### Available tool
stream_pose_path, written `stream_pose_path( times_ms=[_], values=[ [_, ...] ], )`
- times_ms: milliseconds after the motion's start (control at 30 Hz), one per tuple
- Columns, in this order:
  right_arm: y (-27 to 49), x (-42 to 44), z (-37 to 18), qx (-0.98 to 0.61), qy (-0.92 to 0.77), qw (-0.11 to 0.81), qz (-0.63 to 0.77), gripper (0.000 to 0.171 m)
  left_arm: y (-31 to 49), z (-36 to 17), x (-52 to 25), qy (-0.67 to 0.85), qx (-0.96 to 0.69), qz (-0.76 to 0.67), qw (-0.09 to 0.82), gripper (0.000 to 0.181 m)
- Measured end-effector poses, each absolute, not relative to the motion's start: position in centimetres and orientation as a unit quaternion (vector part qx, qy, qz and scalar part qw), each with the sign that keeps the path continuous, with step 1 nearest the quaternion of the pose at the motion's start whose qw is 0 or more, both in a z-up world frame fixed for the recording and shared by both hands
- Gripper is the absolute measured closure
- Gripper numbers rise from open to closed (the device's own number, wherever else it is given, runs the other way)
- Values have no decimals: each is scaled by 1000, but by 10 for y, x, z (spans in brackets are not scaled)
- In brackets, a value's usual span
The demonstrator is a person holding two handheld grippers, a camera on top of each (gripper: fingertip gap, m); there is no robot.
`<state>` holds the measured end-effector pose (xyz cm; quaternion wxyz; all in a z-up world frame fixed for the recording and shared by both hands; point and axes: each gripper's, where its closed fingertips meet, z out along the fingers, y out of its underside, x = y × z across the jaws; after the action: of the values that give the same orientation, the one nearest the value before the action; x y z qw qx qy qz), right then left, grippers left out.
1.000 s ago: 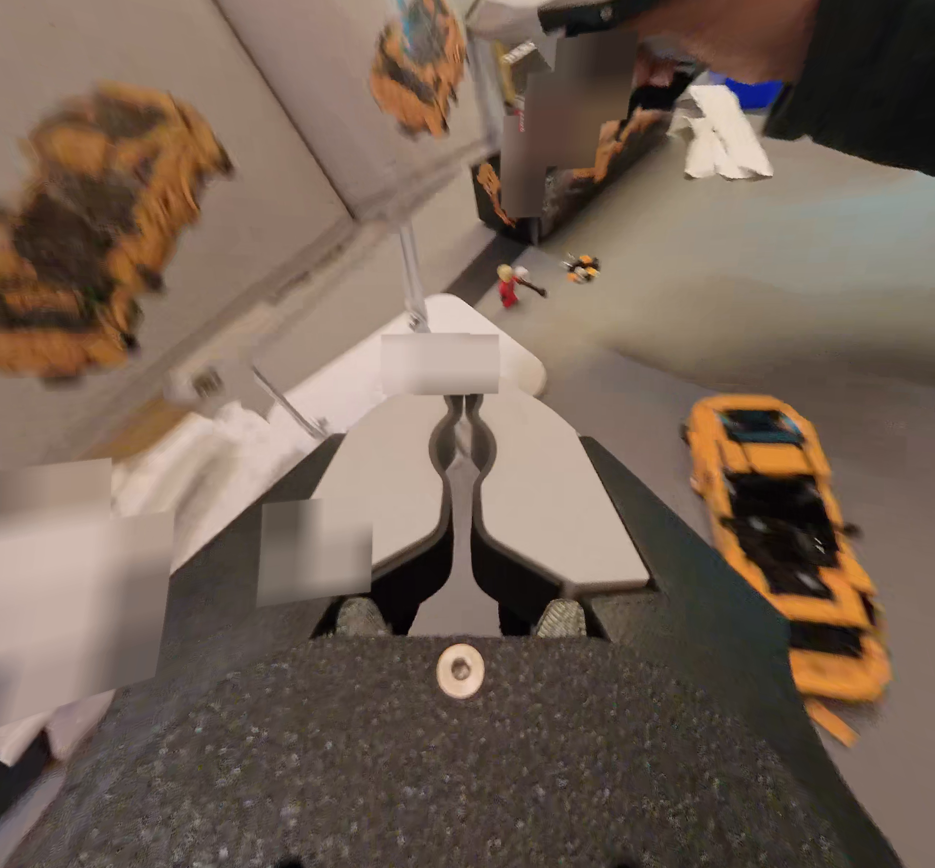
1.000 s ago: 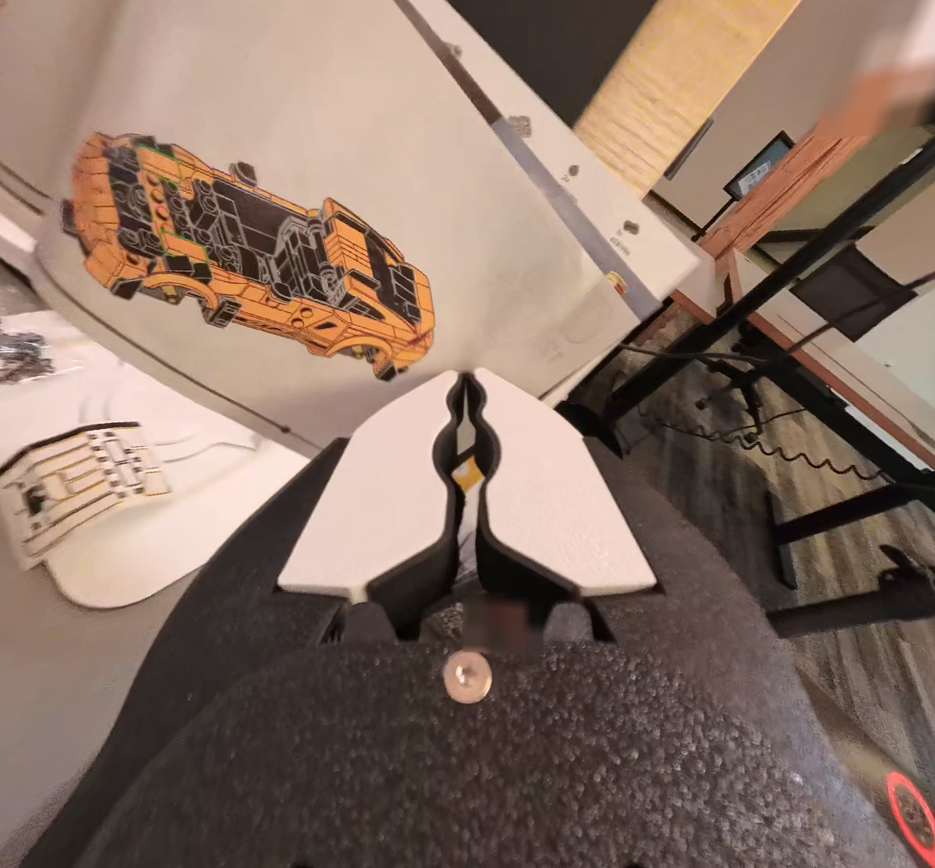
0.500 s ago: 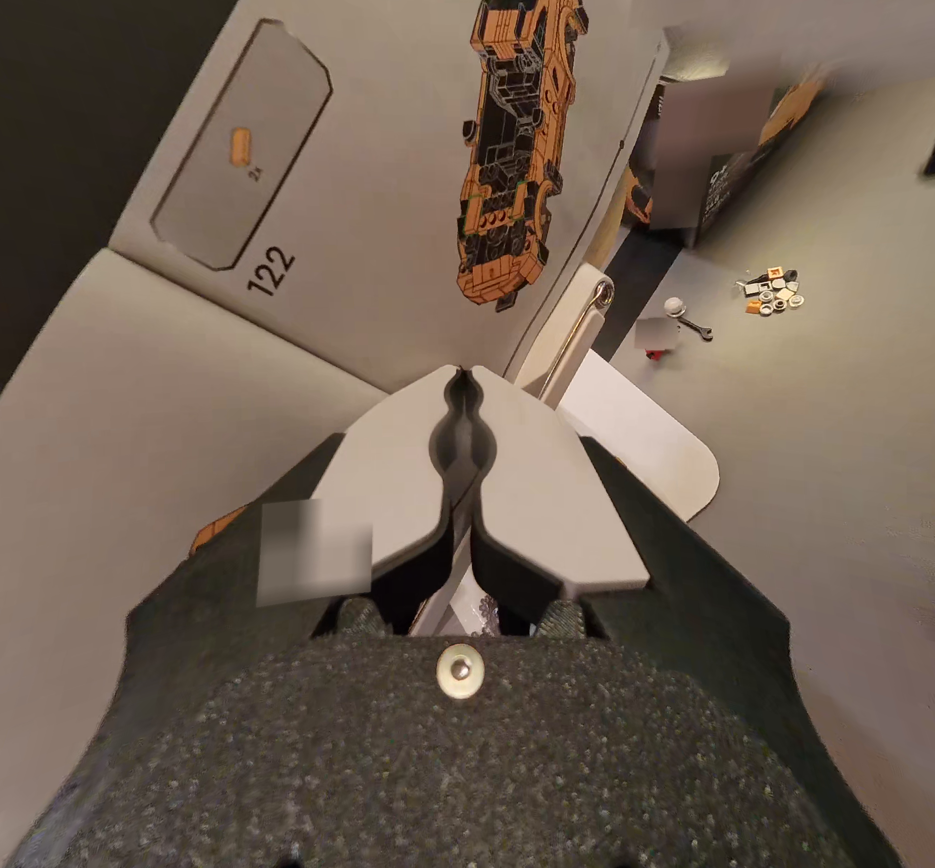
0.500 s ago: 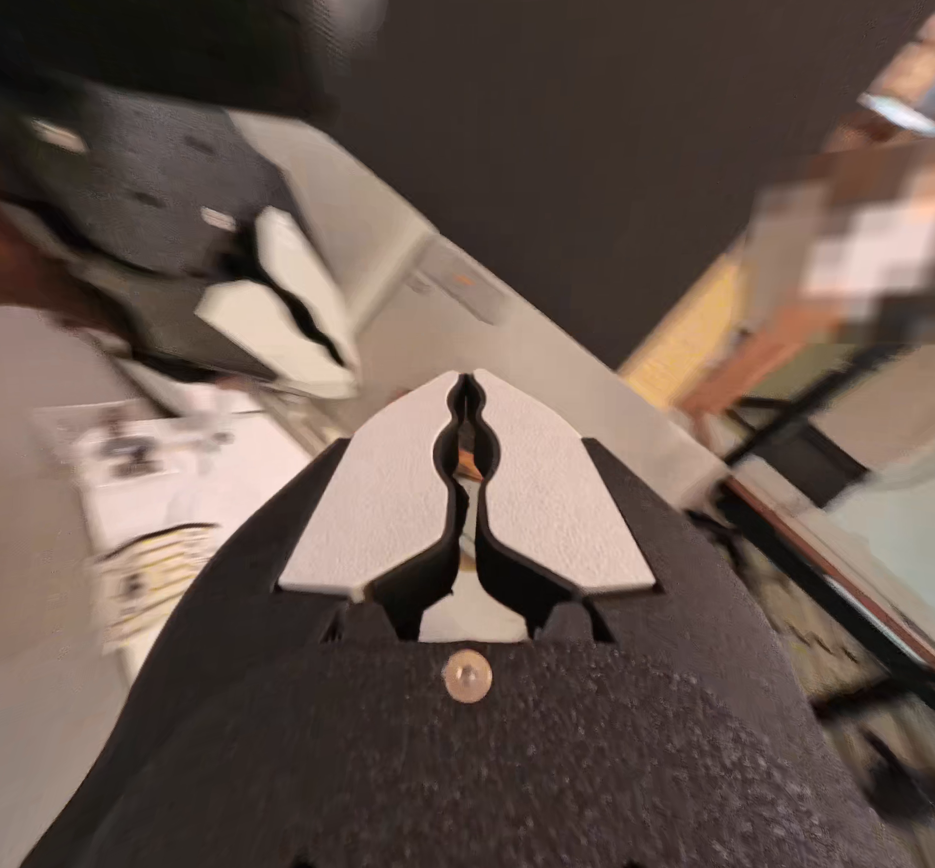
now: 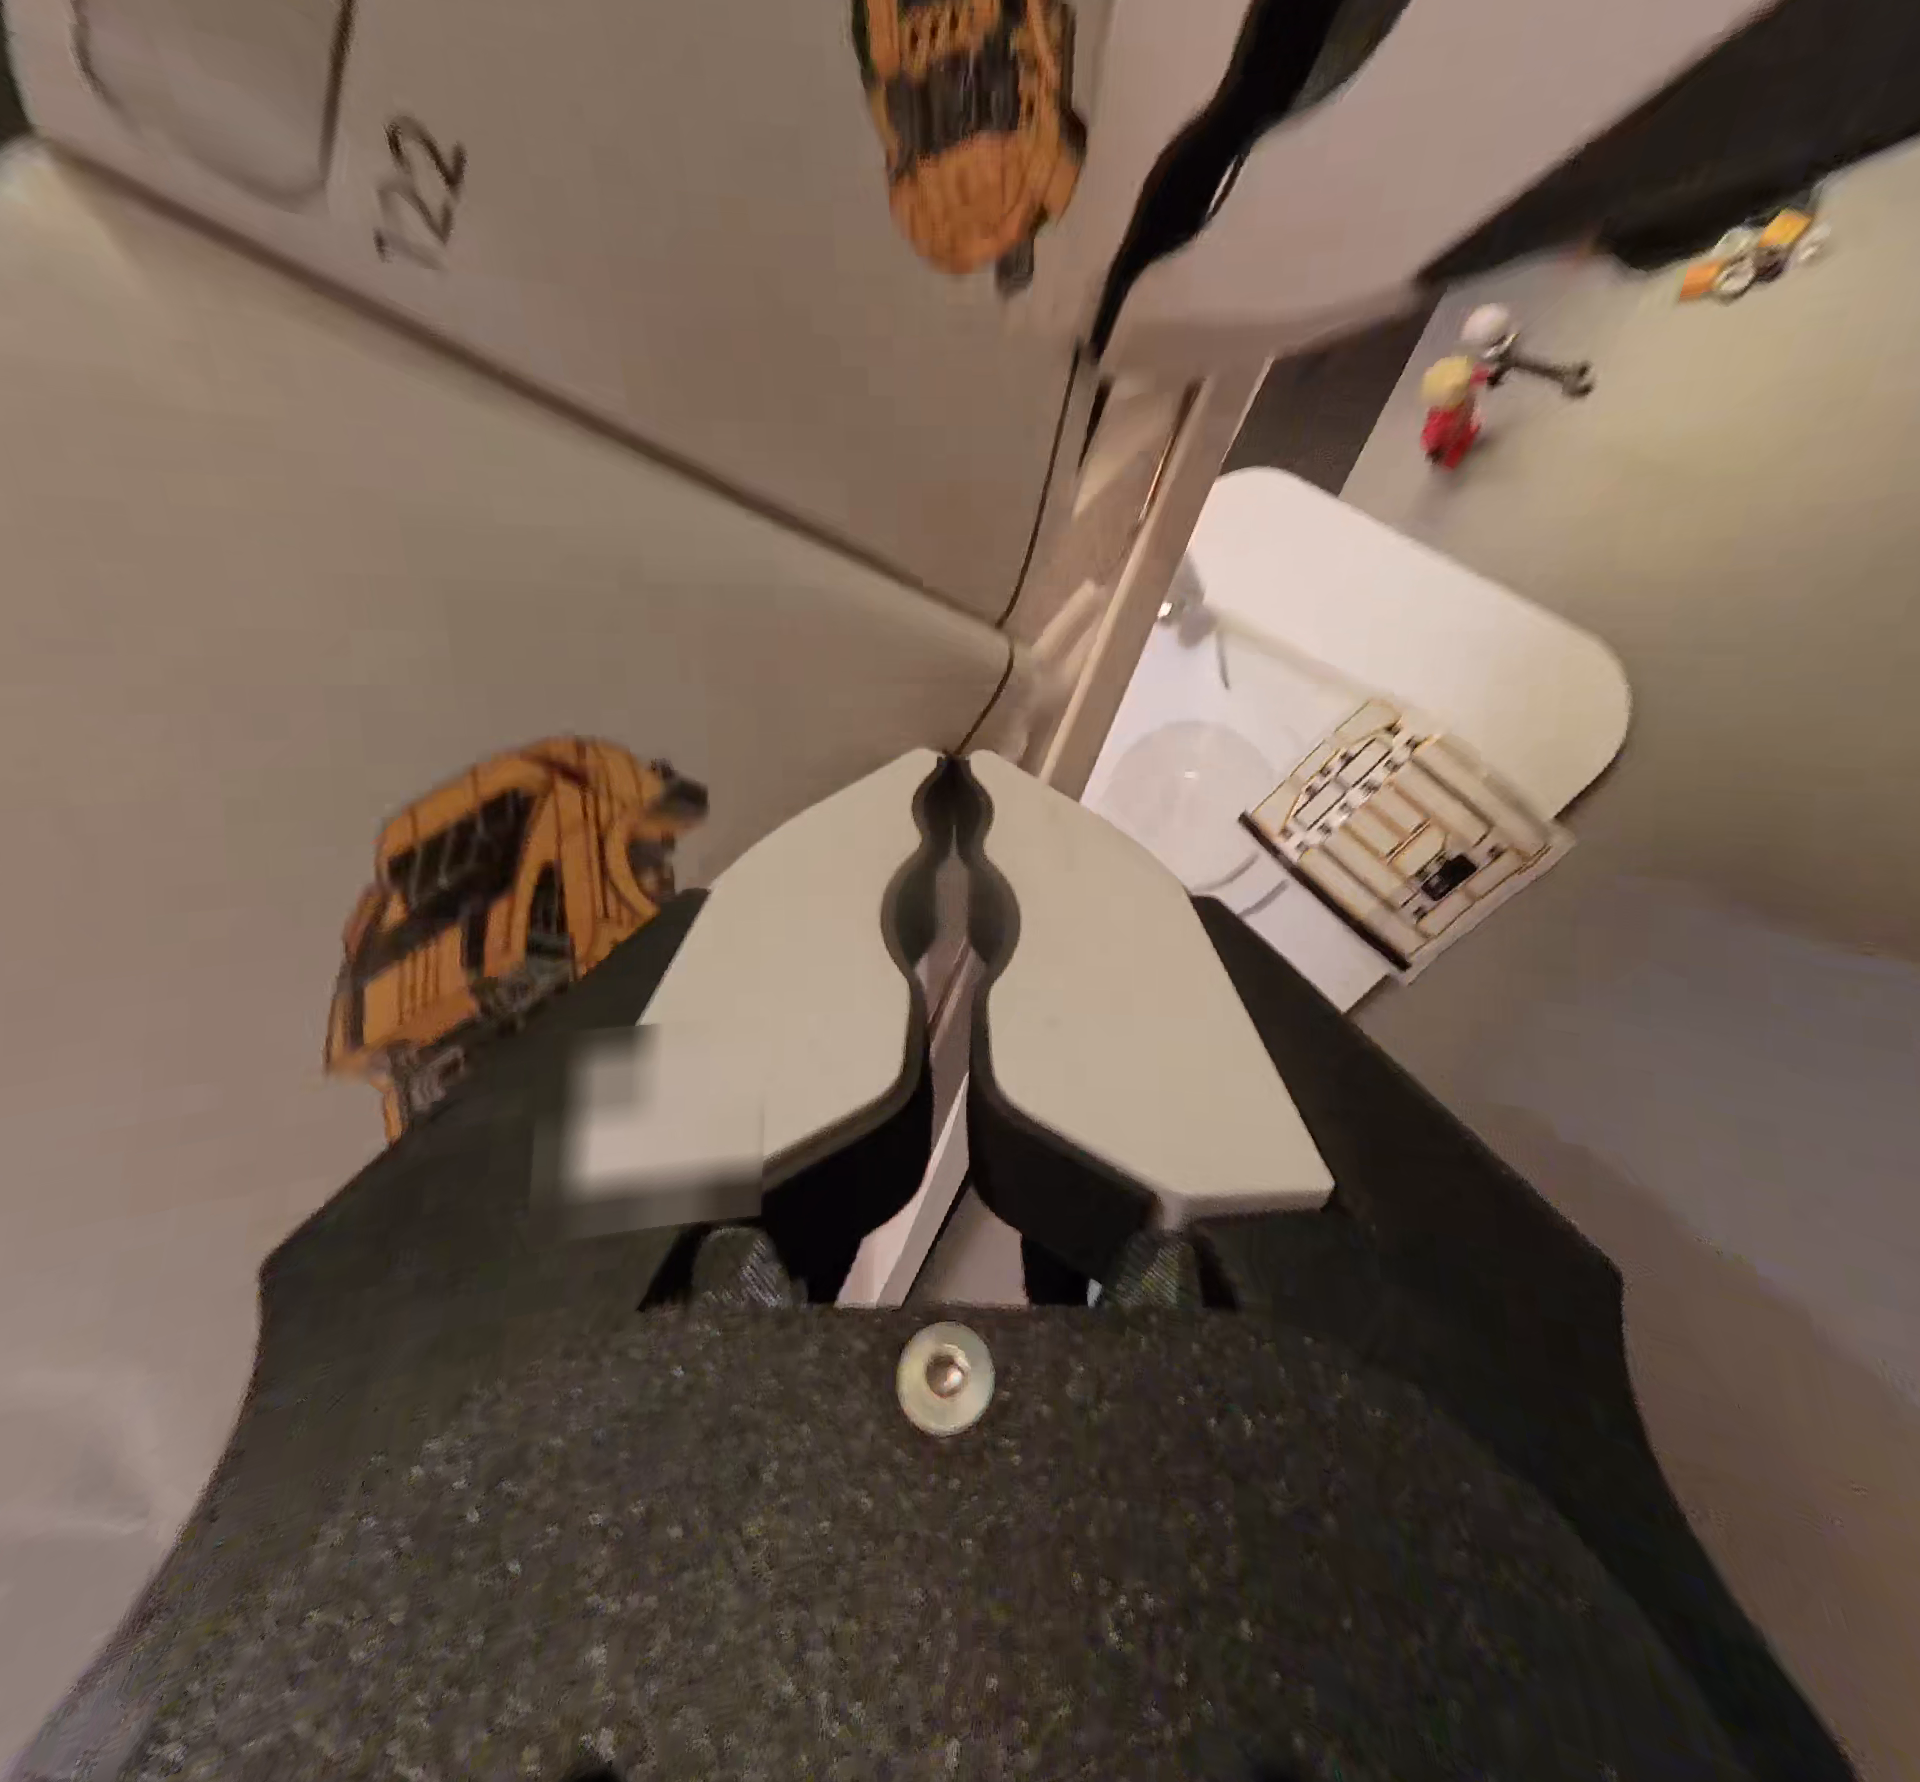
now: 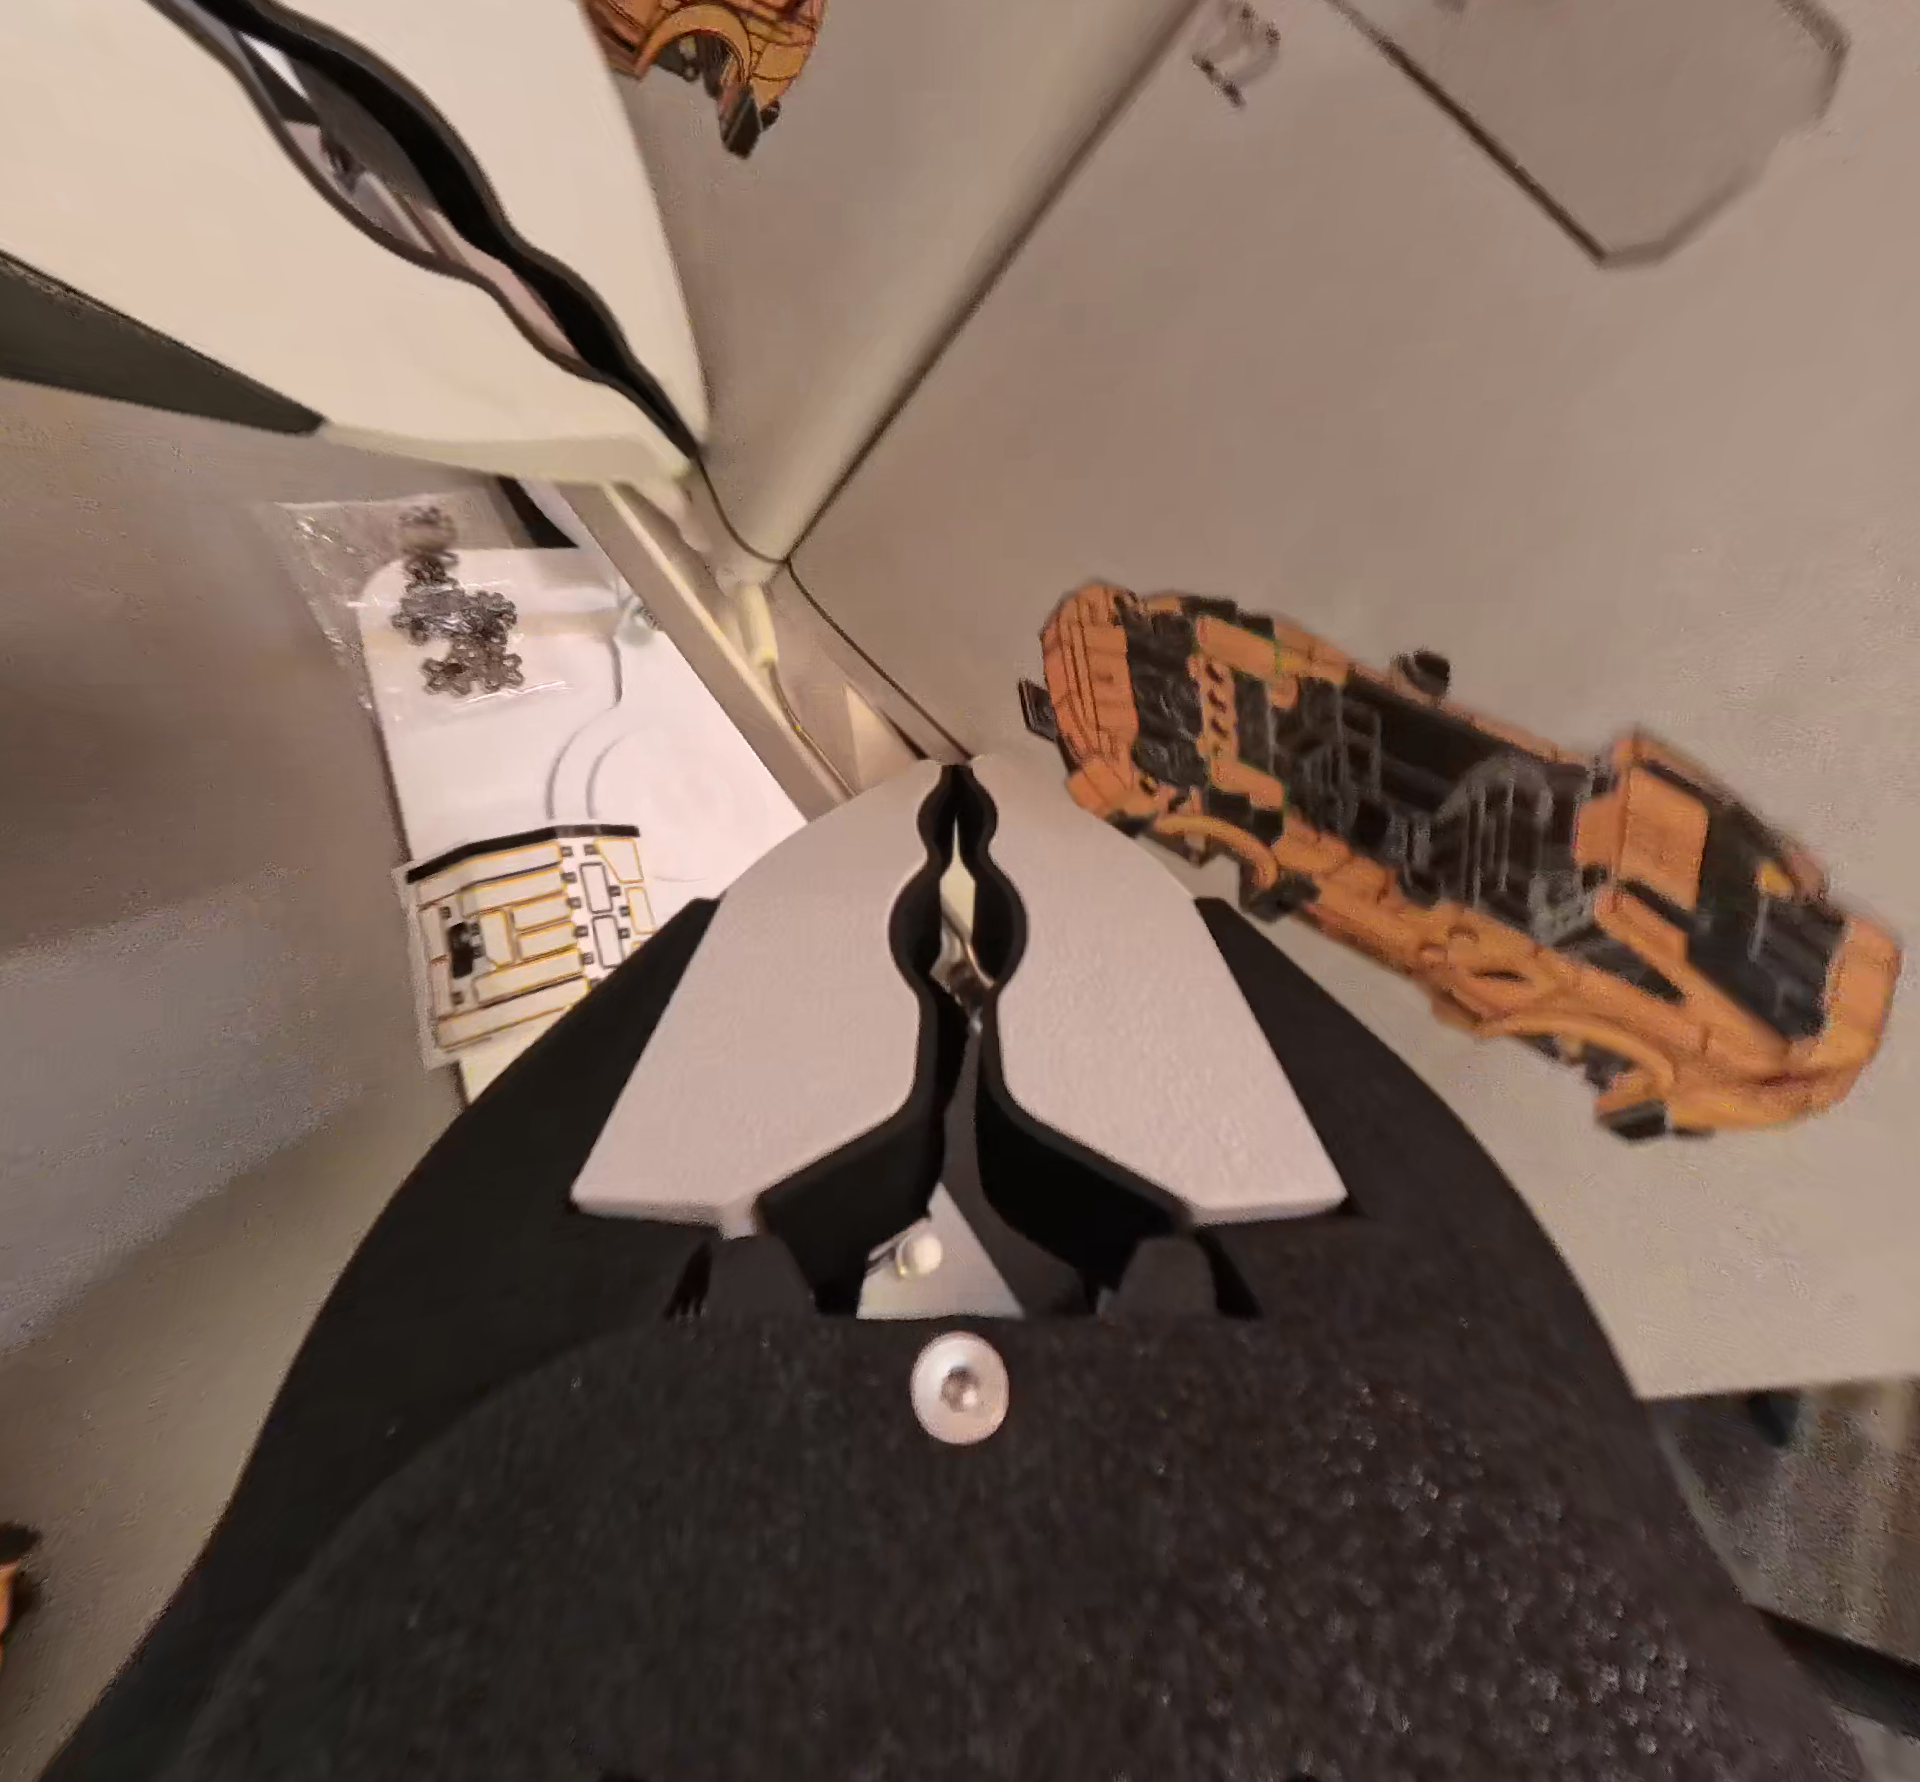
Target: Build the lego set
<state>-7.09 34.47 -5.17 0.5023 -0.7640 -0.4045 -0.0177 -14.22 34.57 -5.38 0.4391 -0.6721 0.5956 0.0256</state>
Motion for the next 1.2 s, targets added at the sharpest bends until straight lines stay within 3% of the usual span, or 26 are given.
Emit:
stream_pose_path(
  times_ms=[333, 633, 900, 1200],
  values=[
    [338, -62, -53, -786, -375, 492, -1, 171, 344, -57, -145, 580, -689, -22, 435, 181],
    [342, -125, 10, -735, -392, 553, -3, 171, 342, -58, -144, 561, -699, -50, 441, 181],
    [355, -99, -9, -731, -378, 566, -44, 171, 345, -58, -167, 543, -705, -56, 452, 181],
    [352, -134, -6, -690, -447, 562, -93, 171, 342, -59, -171, 583, -693, -40, 423, 181]
  ],
)
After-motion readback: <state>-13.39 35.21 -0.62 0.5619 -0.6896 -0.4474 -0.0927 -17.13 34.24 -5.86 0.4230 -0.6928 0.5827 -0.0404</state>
